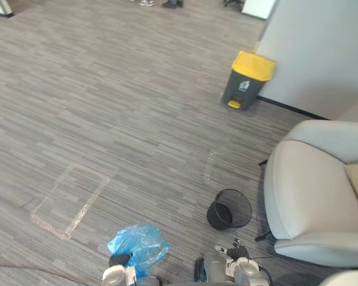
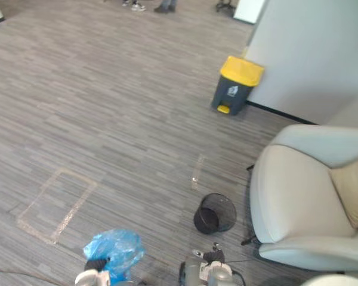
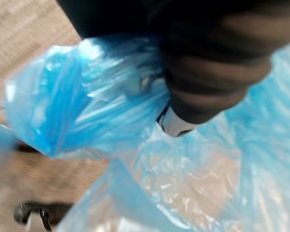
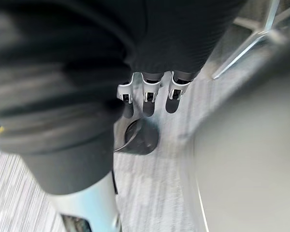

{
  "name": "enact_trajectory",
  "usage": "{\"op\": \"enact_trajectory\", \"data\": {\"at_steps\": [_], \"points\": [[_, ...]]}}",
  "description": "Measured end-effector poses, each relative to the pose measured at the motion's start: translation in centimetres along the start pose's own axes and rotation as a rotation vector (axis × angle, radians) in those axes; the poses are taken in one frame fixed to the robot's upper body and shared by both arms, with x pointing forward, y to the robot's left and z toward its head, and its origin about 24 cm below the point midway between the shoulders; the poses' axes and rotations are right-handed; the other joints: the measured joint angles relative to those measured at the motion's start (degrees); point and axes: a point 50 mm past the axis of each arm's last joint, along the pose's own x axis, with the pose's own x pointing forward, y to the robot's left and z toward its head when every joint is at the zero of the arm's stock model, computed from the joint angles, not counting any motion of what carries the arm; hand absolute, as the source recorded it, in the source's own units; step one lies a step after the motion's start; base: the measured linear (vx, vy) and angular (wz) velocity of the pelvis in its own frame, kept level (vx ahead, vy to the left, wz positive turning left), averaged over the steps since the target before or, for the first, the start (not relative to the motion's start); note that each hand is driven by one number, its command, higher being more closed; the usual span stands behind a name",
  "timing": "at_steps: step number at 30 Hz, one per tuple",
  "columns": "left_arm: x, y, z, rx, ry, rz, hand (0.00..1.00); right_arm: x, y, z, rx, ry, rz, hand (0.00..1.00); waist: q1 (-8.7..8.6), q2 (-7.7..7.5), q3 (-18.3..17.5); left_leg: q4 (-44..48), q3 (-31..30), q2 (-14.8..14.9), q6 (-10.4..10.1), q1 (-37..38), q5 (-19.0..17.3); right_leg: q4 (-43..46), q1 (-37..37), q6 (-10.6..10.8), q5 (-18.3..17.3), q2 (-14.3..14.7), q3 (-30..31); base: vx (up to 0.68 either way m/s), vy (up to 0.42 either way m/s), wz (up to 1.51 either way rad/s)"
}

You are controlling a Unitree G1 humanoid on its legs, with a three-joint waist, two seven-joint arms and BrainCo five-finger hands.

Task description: Gather rubbish on tea table into small bin, then transfer packed bag to large trash can.

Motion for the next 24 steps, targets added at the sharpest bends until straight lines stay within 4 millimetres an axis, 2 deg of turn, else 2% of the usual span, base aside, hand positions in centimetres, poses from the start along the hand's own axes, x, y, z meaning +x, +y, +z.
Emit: {"op": "enact_trajectory", "data": {"at_steps": [1,2,3,4,7,8,9,10,11,12,13,14,16,18,20,21,22,24], "points": [[-0.1,-0.7,0.0,-0.014,-0.001,-0.018,1.0,0.1,-0.2,0.6,-0.001,-0.026,-0.005,0.0,0.25,1.72,0.01,9.57,2.5,1.27,-1.52,-4.33,-0.55,-1.14,1.59,-0.19,0.0,0.32,-1.41,0.7,-0.127,0.55],[-0.3,-1.7,-0.1,-0.037,0.004,-0.039,1.0,0.1,-0.4,1.2,-0.006,-0.052,-0.005,0.0,0.2,3.27,0.33,22.94,8.01,3.32,-3.81,-9.96,1.98,-4.37,5.43,-0.77,-0.36,0.97,-1.55,0.71,-0.11,0.34],[-0.5,-1.9,-0.3,-0.057,0.008,-0.045,1.0,0.2,-0.1,1.8,-0.005,-0.068,0.001,0.0,0.65,3.54,0.63,28.86,11.78,5.7,-2.56,-12.58,1.45,-6.73,8.27,-1.31,-0.73,1.37,-0.6,0.7,-0.086,0.1],[-0.5,-2.0,-0.2,-0.085,0.009,-0.041,1.0,0.2,0.2,1.9,0.0,-0.067,0.007,0.0,0.94,3.43,0.97,32.64,17.01,8.06,0.22,-14.99,-0.95,-10.82,13.95,-1.76,-1.01,1.6,1.16,0.55,-0.031,-0.1],[-0.4,-2.0,0.6,-0.098,-0.026,-0.044,1.0,0.4,0.8,3.4,0.013,-0.1,0.018,0.0,1.73,1.67,1.9,27.63,21.1,8.19,1.67,-20.13,-2.38,-12.12,18.75,-2.57,-1.49,-0.28,1.88,0.43,0.012,-0.23],[-0.4,-2.2,0.9,-0.099,-0.036,-0.05,1.0,0.5,0.8,3.8,0.021,-0.109,0.013,0.0,2.1,1.73,1.88,22.21,21.29,8.2,1.55,-23.55,-1.07,-12.09,19.94,-2.47,-1.55,-1.02,2.38,0.4,0.084,-0.42],[-0.4,-2.3,1.1,-0.098,-0.042,-0.053,1.0,0.5,0.8,4.0,0.024,-0.114,0.009,0.0,2.42,1.88,1.78,19.13,20.86,8.2,1.72,-25.0,0.77,-11.95,20.27,-2.07,-1.79,-1.31,2.74,0.49,0.166,-0.49],[-0.4,-2.5,1.4,-0.098,-0.052,-0.057,1.0,0.6,0.9,4.3,0.025,-0.12,0.005,0.0,2.77,2.24,1.86,13.4,18.62,7.83,1.7,-26.72,4.92,-12.07,21.52,-0.77,-2.58,-1.74,3.74,0.43,0.229,-0.56],[-0.4,-2.5,1.4,-0.099,-0.05,-0.057,1.0,0.6,0.9,4.2,0.025,-0.119,0.002,0.0,3.32,2.96,1.72,7.46,15.75,7.65,1.42,-26.85,10.09,-11.91,22.87,1.15,-3.98,-1.97,5.14,0.43,0.248,-0.77],[-0.4,-2.6,1.3,-0.102,-0.048,-0.057,1.0,0.5,0.6,3.6,0.023,-0.1,-0.005,0.0,3.73,2.79,1.5,7.25,14.83,6.98,2.01,-26.23,16.62,-11.46,23.96,3.31,-6.28,-2.84,7.21,0.41,0.255,-0.58],[-0.2,-2.3,1.7,-0.102,-0.057,-0.047,1.0,0.4,1.1,3.1,0.025,-0.083,0.005,0.0,3.57,1.57,0.78,8.05,15.78,6.06,1.61,-26.34,15.45,-10.63,23.44,3.34,-6.3,-4.45,7.96,0.39,0.25,-0.48],[0.0,-2.3,2.2,-0.103,-0.07,-0.046,1.0,0.3,1.5,2.8,0.025,-0.07,0.018,0.0,3.61,1.41,0.74,9.48,16.54,5.89,2.18,-26.33,13.02,-8.51,22.27,2.82,-5.02,-4.93,9.46,0.39,0.253,-0.38],[-0.1,-2.4,1.8,-0.096,-0.053,-0.047,1.0,0.3,1.4,2.4,0.027,-0.047,0.011,0.0,3.78,1.02,0.79,10.84,20.17,5.73,4.28,-23.34,9.98,-1.9,20.18,4.53,-2.78,-6.27,11.66,0.4,0.259,-0.67],[-0.2,-2.4,1.5,-0.088,-0.044,-0.051,1.0,0.2,1.5,2.2,0.018,-0.047,0.017,0.0,3.58,1.35,1.32,8.98,22.37,5.39,5.32,-17.28,8.02,12.89,14.68,5.91,2.83,-7.05,12.31,0.39,0.227,-0.84],[-0.1,-2.4,1.2,-0.084,-0.028,-0.048,1.0,0.2,1.5,2.0,0.014,-0.044,0.017,0.0,3.32,1.64,2.04,5.9,24.84,5.38,4.79,-11.62,7.2,25.19,8.44,5.61,1.53,-7.08,10.14,0.25,0.138,-0.77],[-0.1,-2.5,1.4,-0.085,-0.033,-0.051,1.0,0.1,1.5,1.7,0.012,-0.037,0.017,0.0,3.12,1.89,2.14,2.54,26.43,5.51,3.98,-8.21,6.28,27.94,3.89,4.53,-0.35,-7.06,5.66,0.2,0.115,-0.66],[0.0,-2.5,1.4,-0.083,-0.032,-0.05,1.0,0.1,1.5,1.6,0.009,-0.033,0.019,0.0,3.04,2.08,2.29,1.83,27.19,5.51,3.71,-7.33,6.12,27.61,2.45,4.32,-0.89,-7.19,3.82,0.19,0.072,-0.65],[0.1,-2.4,1.2,-0.088,-0.013,-0.046,1.0,0.1,1.4,1.2,0.01,-0.021,0.014,0.0,2.78,1.75,2.45,-0.26,29.09,5.62,2.79,-4.09,5.45,21.08,-0.78,3.98,-2.2,-6.75,-3.31,0.19,0.015,-0.5]]}}
